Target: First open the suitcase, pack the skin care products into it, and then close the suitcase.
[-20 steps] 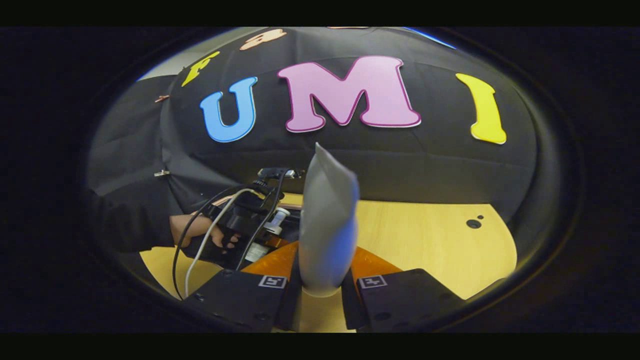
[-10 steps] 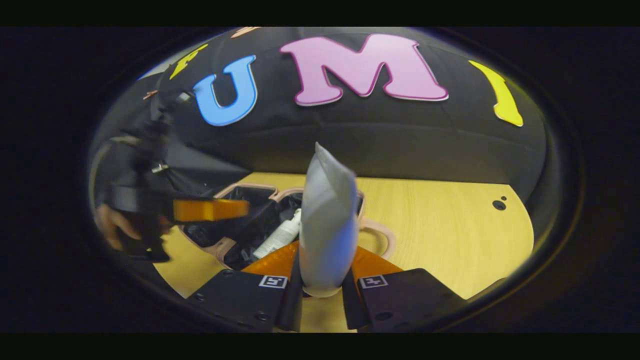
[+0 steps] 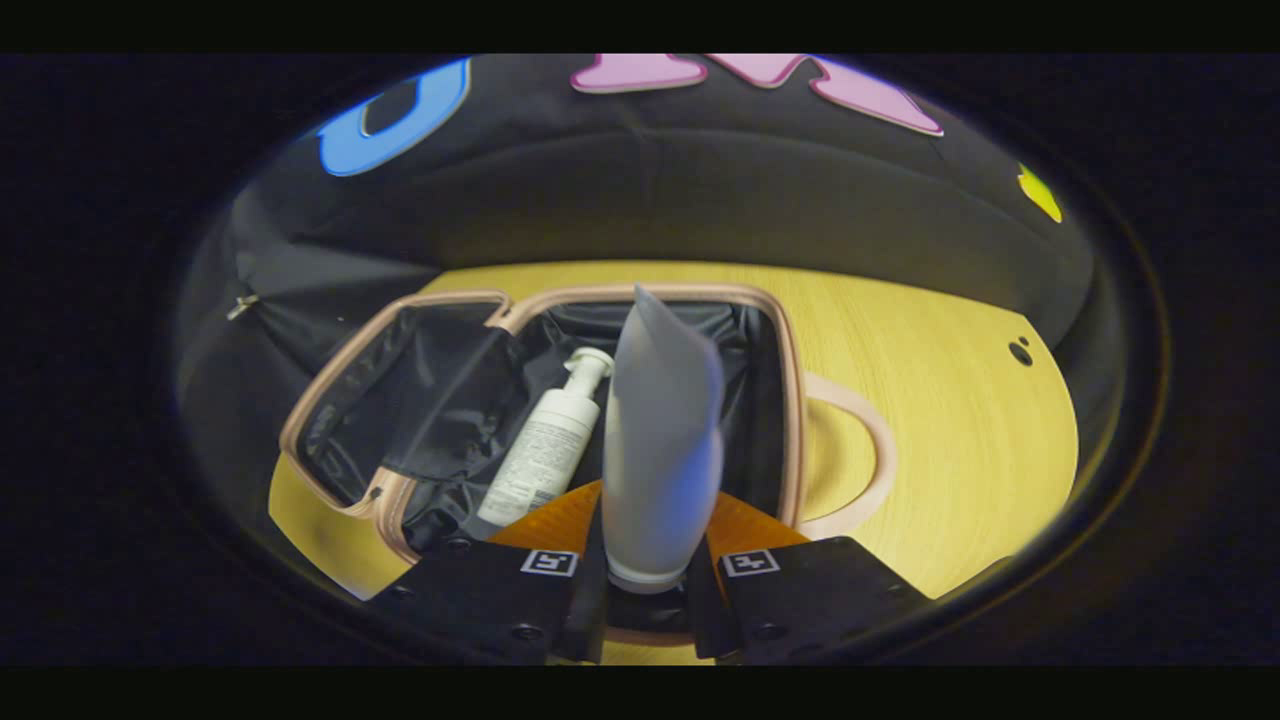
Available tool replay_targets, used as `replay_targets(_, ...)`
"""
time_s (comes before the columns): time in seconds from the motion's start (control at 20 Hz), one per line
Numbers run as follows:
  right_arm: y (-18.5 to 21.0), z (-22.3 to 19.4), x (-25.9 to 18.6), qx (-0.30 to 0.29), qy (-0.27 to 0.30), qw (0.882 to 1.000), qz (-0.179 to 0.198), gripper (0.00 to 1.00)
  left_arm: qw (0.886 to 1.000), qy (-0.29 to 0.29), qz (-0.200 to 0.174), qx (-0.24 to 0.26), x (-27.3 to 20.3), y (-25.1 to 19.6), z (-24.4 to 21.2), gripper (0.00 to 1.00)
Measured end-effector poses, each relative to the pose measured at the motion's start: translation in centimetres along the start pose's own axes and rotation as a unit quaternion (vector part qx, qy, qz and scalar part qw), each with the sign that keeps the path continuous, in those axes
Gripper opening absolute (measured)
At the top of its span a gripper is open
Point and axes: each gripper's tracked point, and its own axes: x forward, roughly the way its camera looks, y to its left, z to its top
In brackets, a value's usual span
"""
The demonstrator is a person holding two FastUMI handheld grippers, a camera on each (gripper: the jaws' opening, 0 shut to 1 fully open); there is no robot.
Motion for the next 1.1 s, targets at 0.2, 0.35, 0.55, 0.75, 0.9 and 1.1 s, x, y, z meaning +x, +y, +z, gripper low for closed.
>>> replay_targets(0.2, -0.3, 0.0, 2.4, 0.003, 0.034, 0.999, -0.041, 0.31, 1.000, -0.003, 0.015, -0.013, -2.7, 3.9, 0.0, 0.96)
replay_targets(0.35, -0.2, 0.6, 2.6, 0.014, 0.035, 0.998, -0.044, 0.44, 0.999, 0.005, 0.046, -0.016, -1.6, 6.6, -1.0, 0.96)
replay_targets(0.55, 1.5, 3.0, -0.3, 0.004, -0.020, 1.000, -0.003, 0.79, 0.996, 0.000, 0.092, -0.008, 2.2, 10.8, -0.3, 0.96)
replay_targets(0.75, 2.0, 7.9, -7.1, -0.033, -0.141, 0.988, 0.044, 0.99, 0.992, -0.006, 0.121, 0.041, 8.7, 16.5, 1.0, 0.97)
replay_targets(0.9, 1.5, 10.0, -12.0, -0.023, -0.196, 0.979, 0.049, 0.99, 0.989, 0.005, 0.138, 0.061, 15.3, 20.7, 1.8, 0.96)
replay_targets(1.1, 0.1, 11.5, -16.9, -0.020, -0.248, 0.968, 0.043, 0.98, 0.990, 0.032, 0.120, 0.063, 22.9, 25.0, 1.3, 0.97)
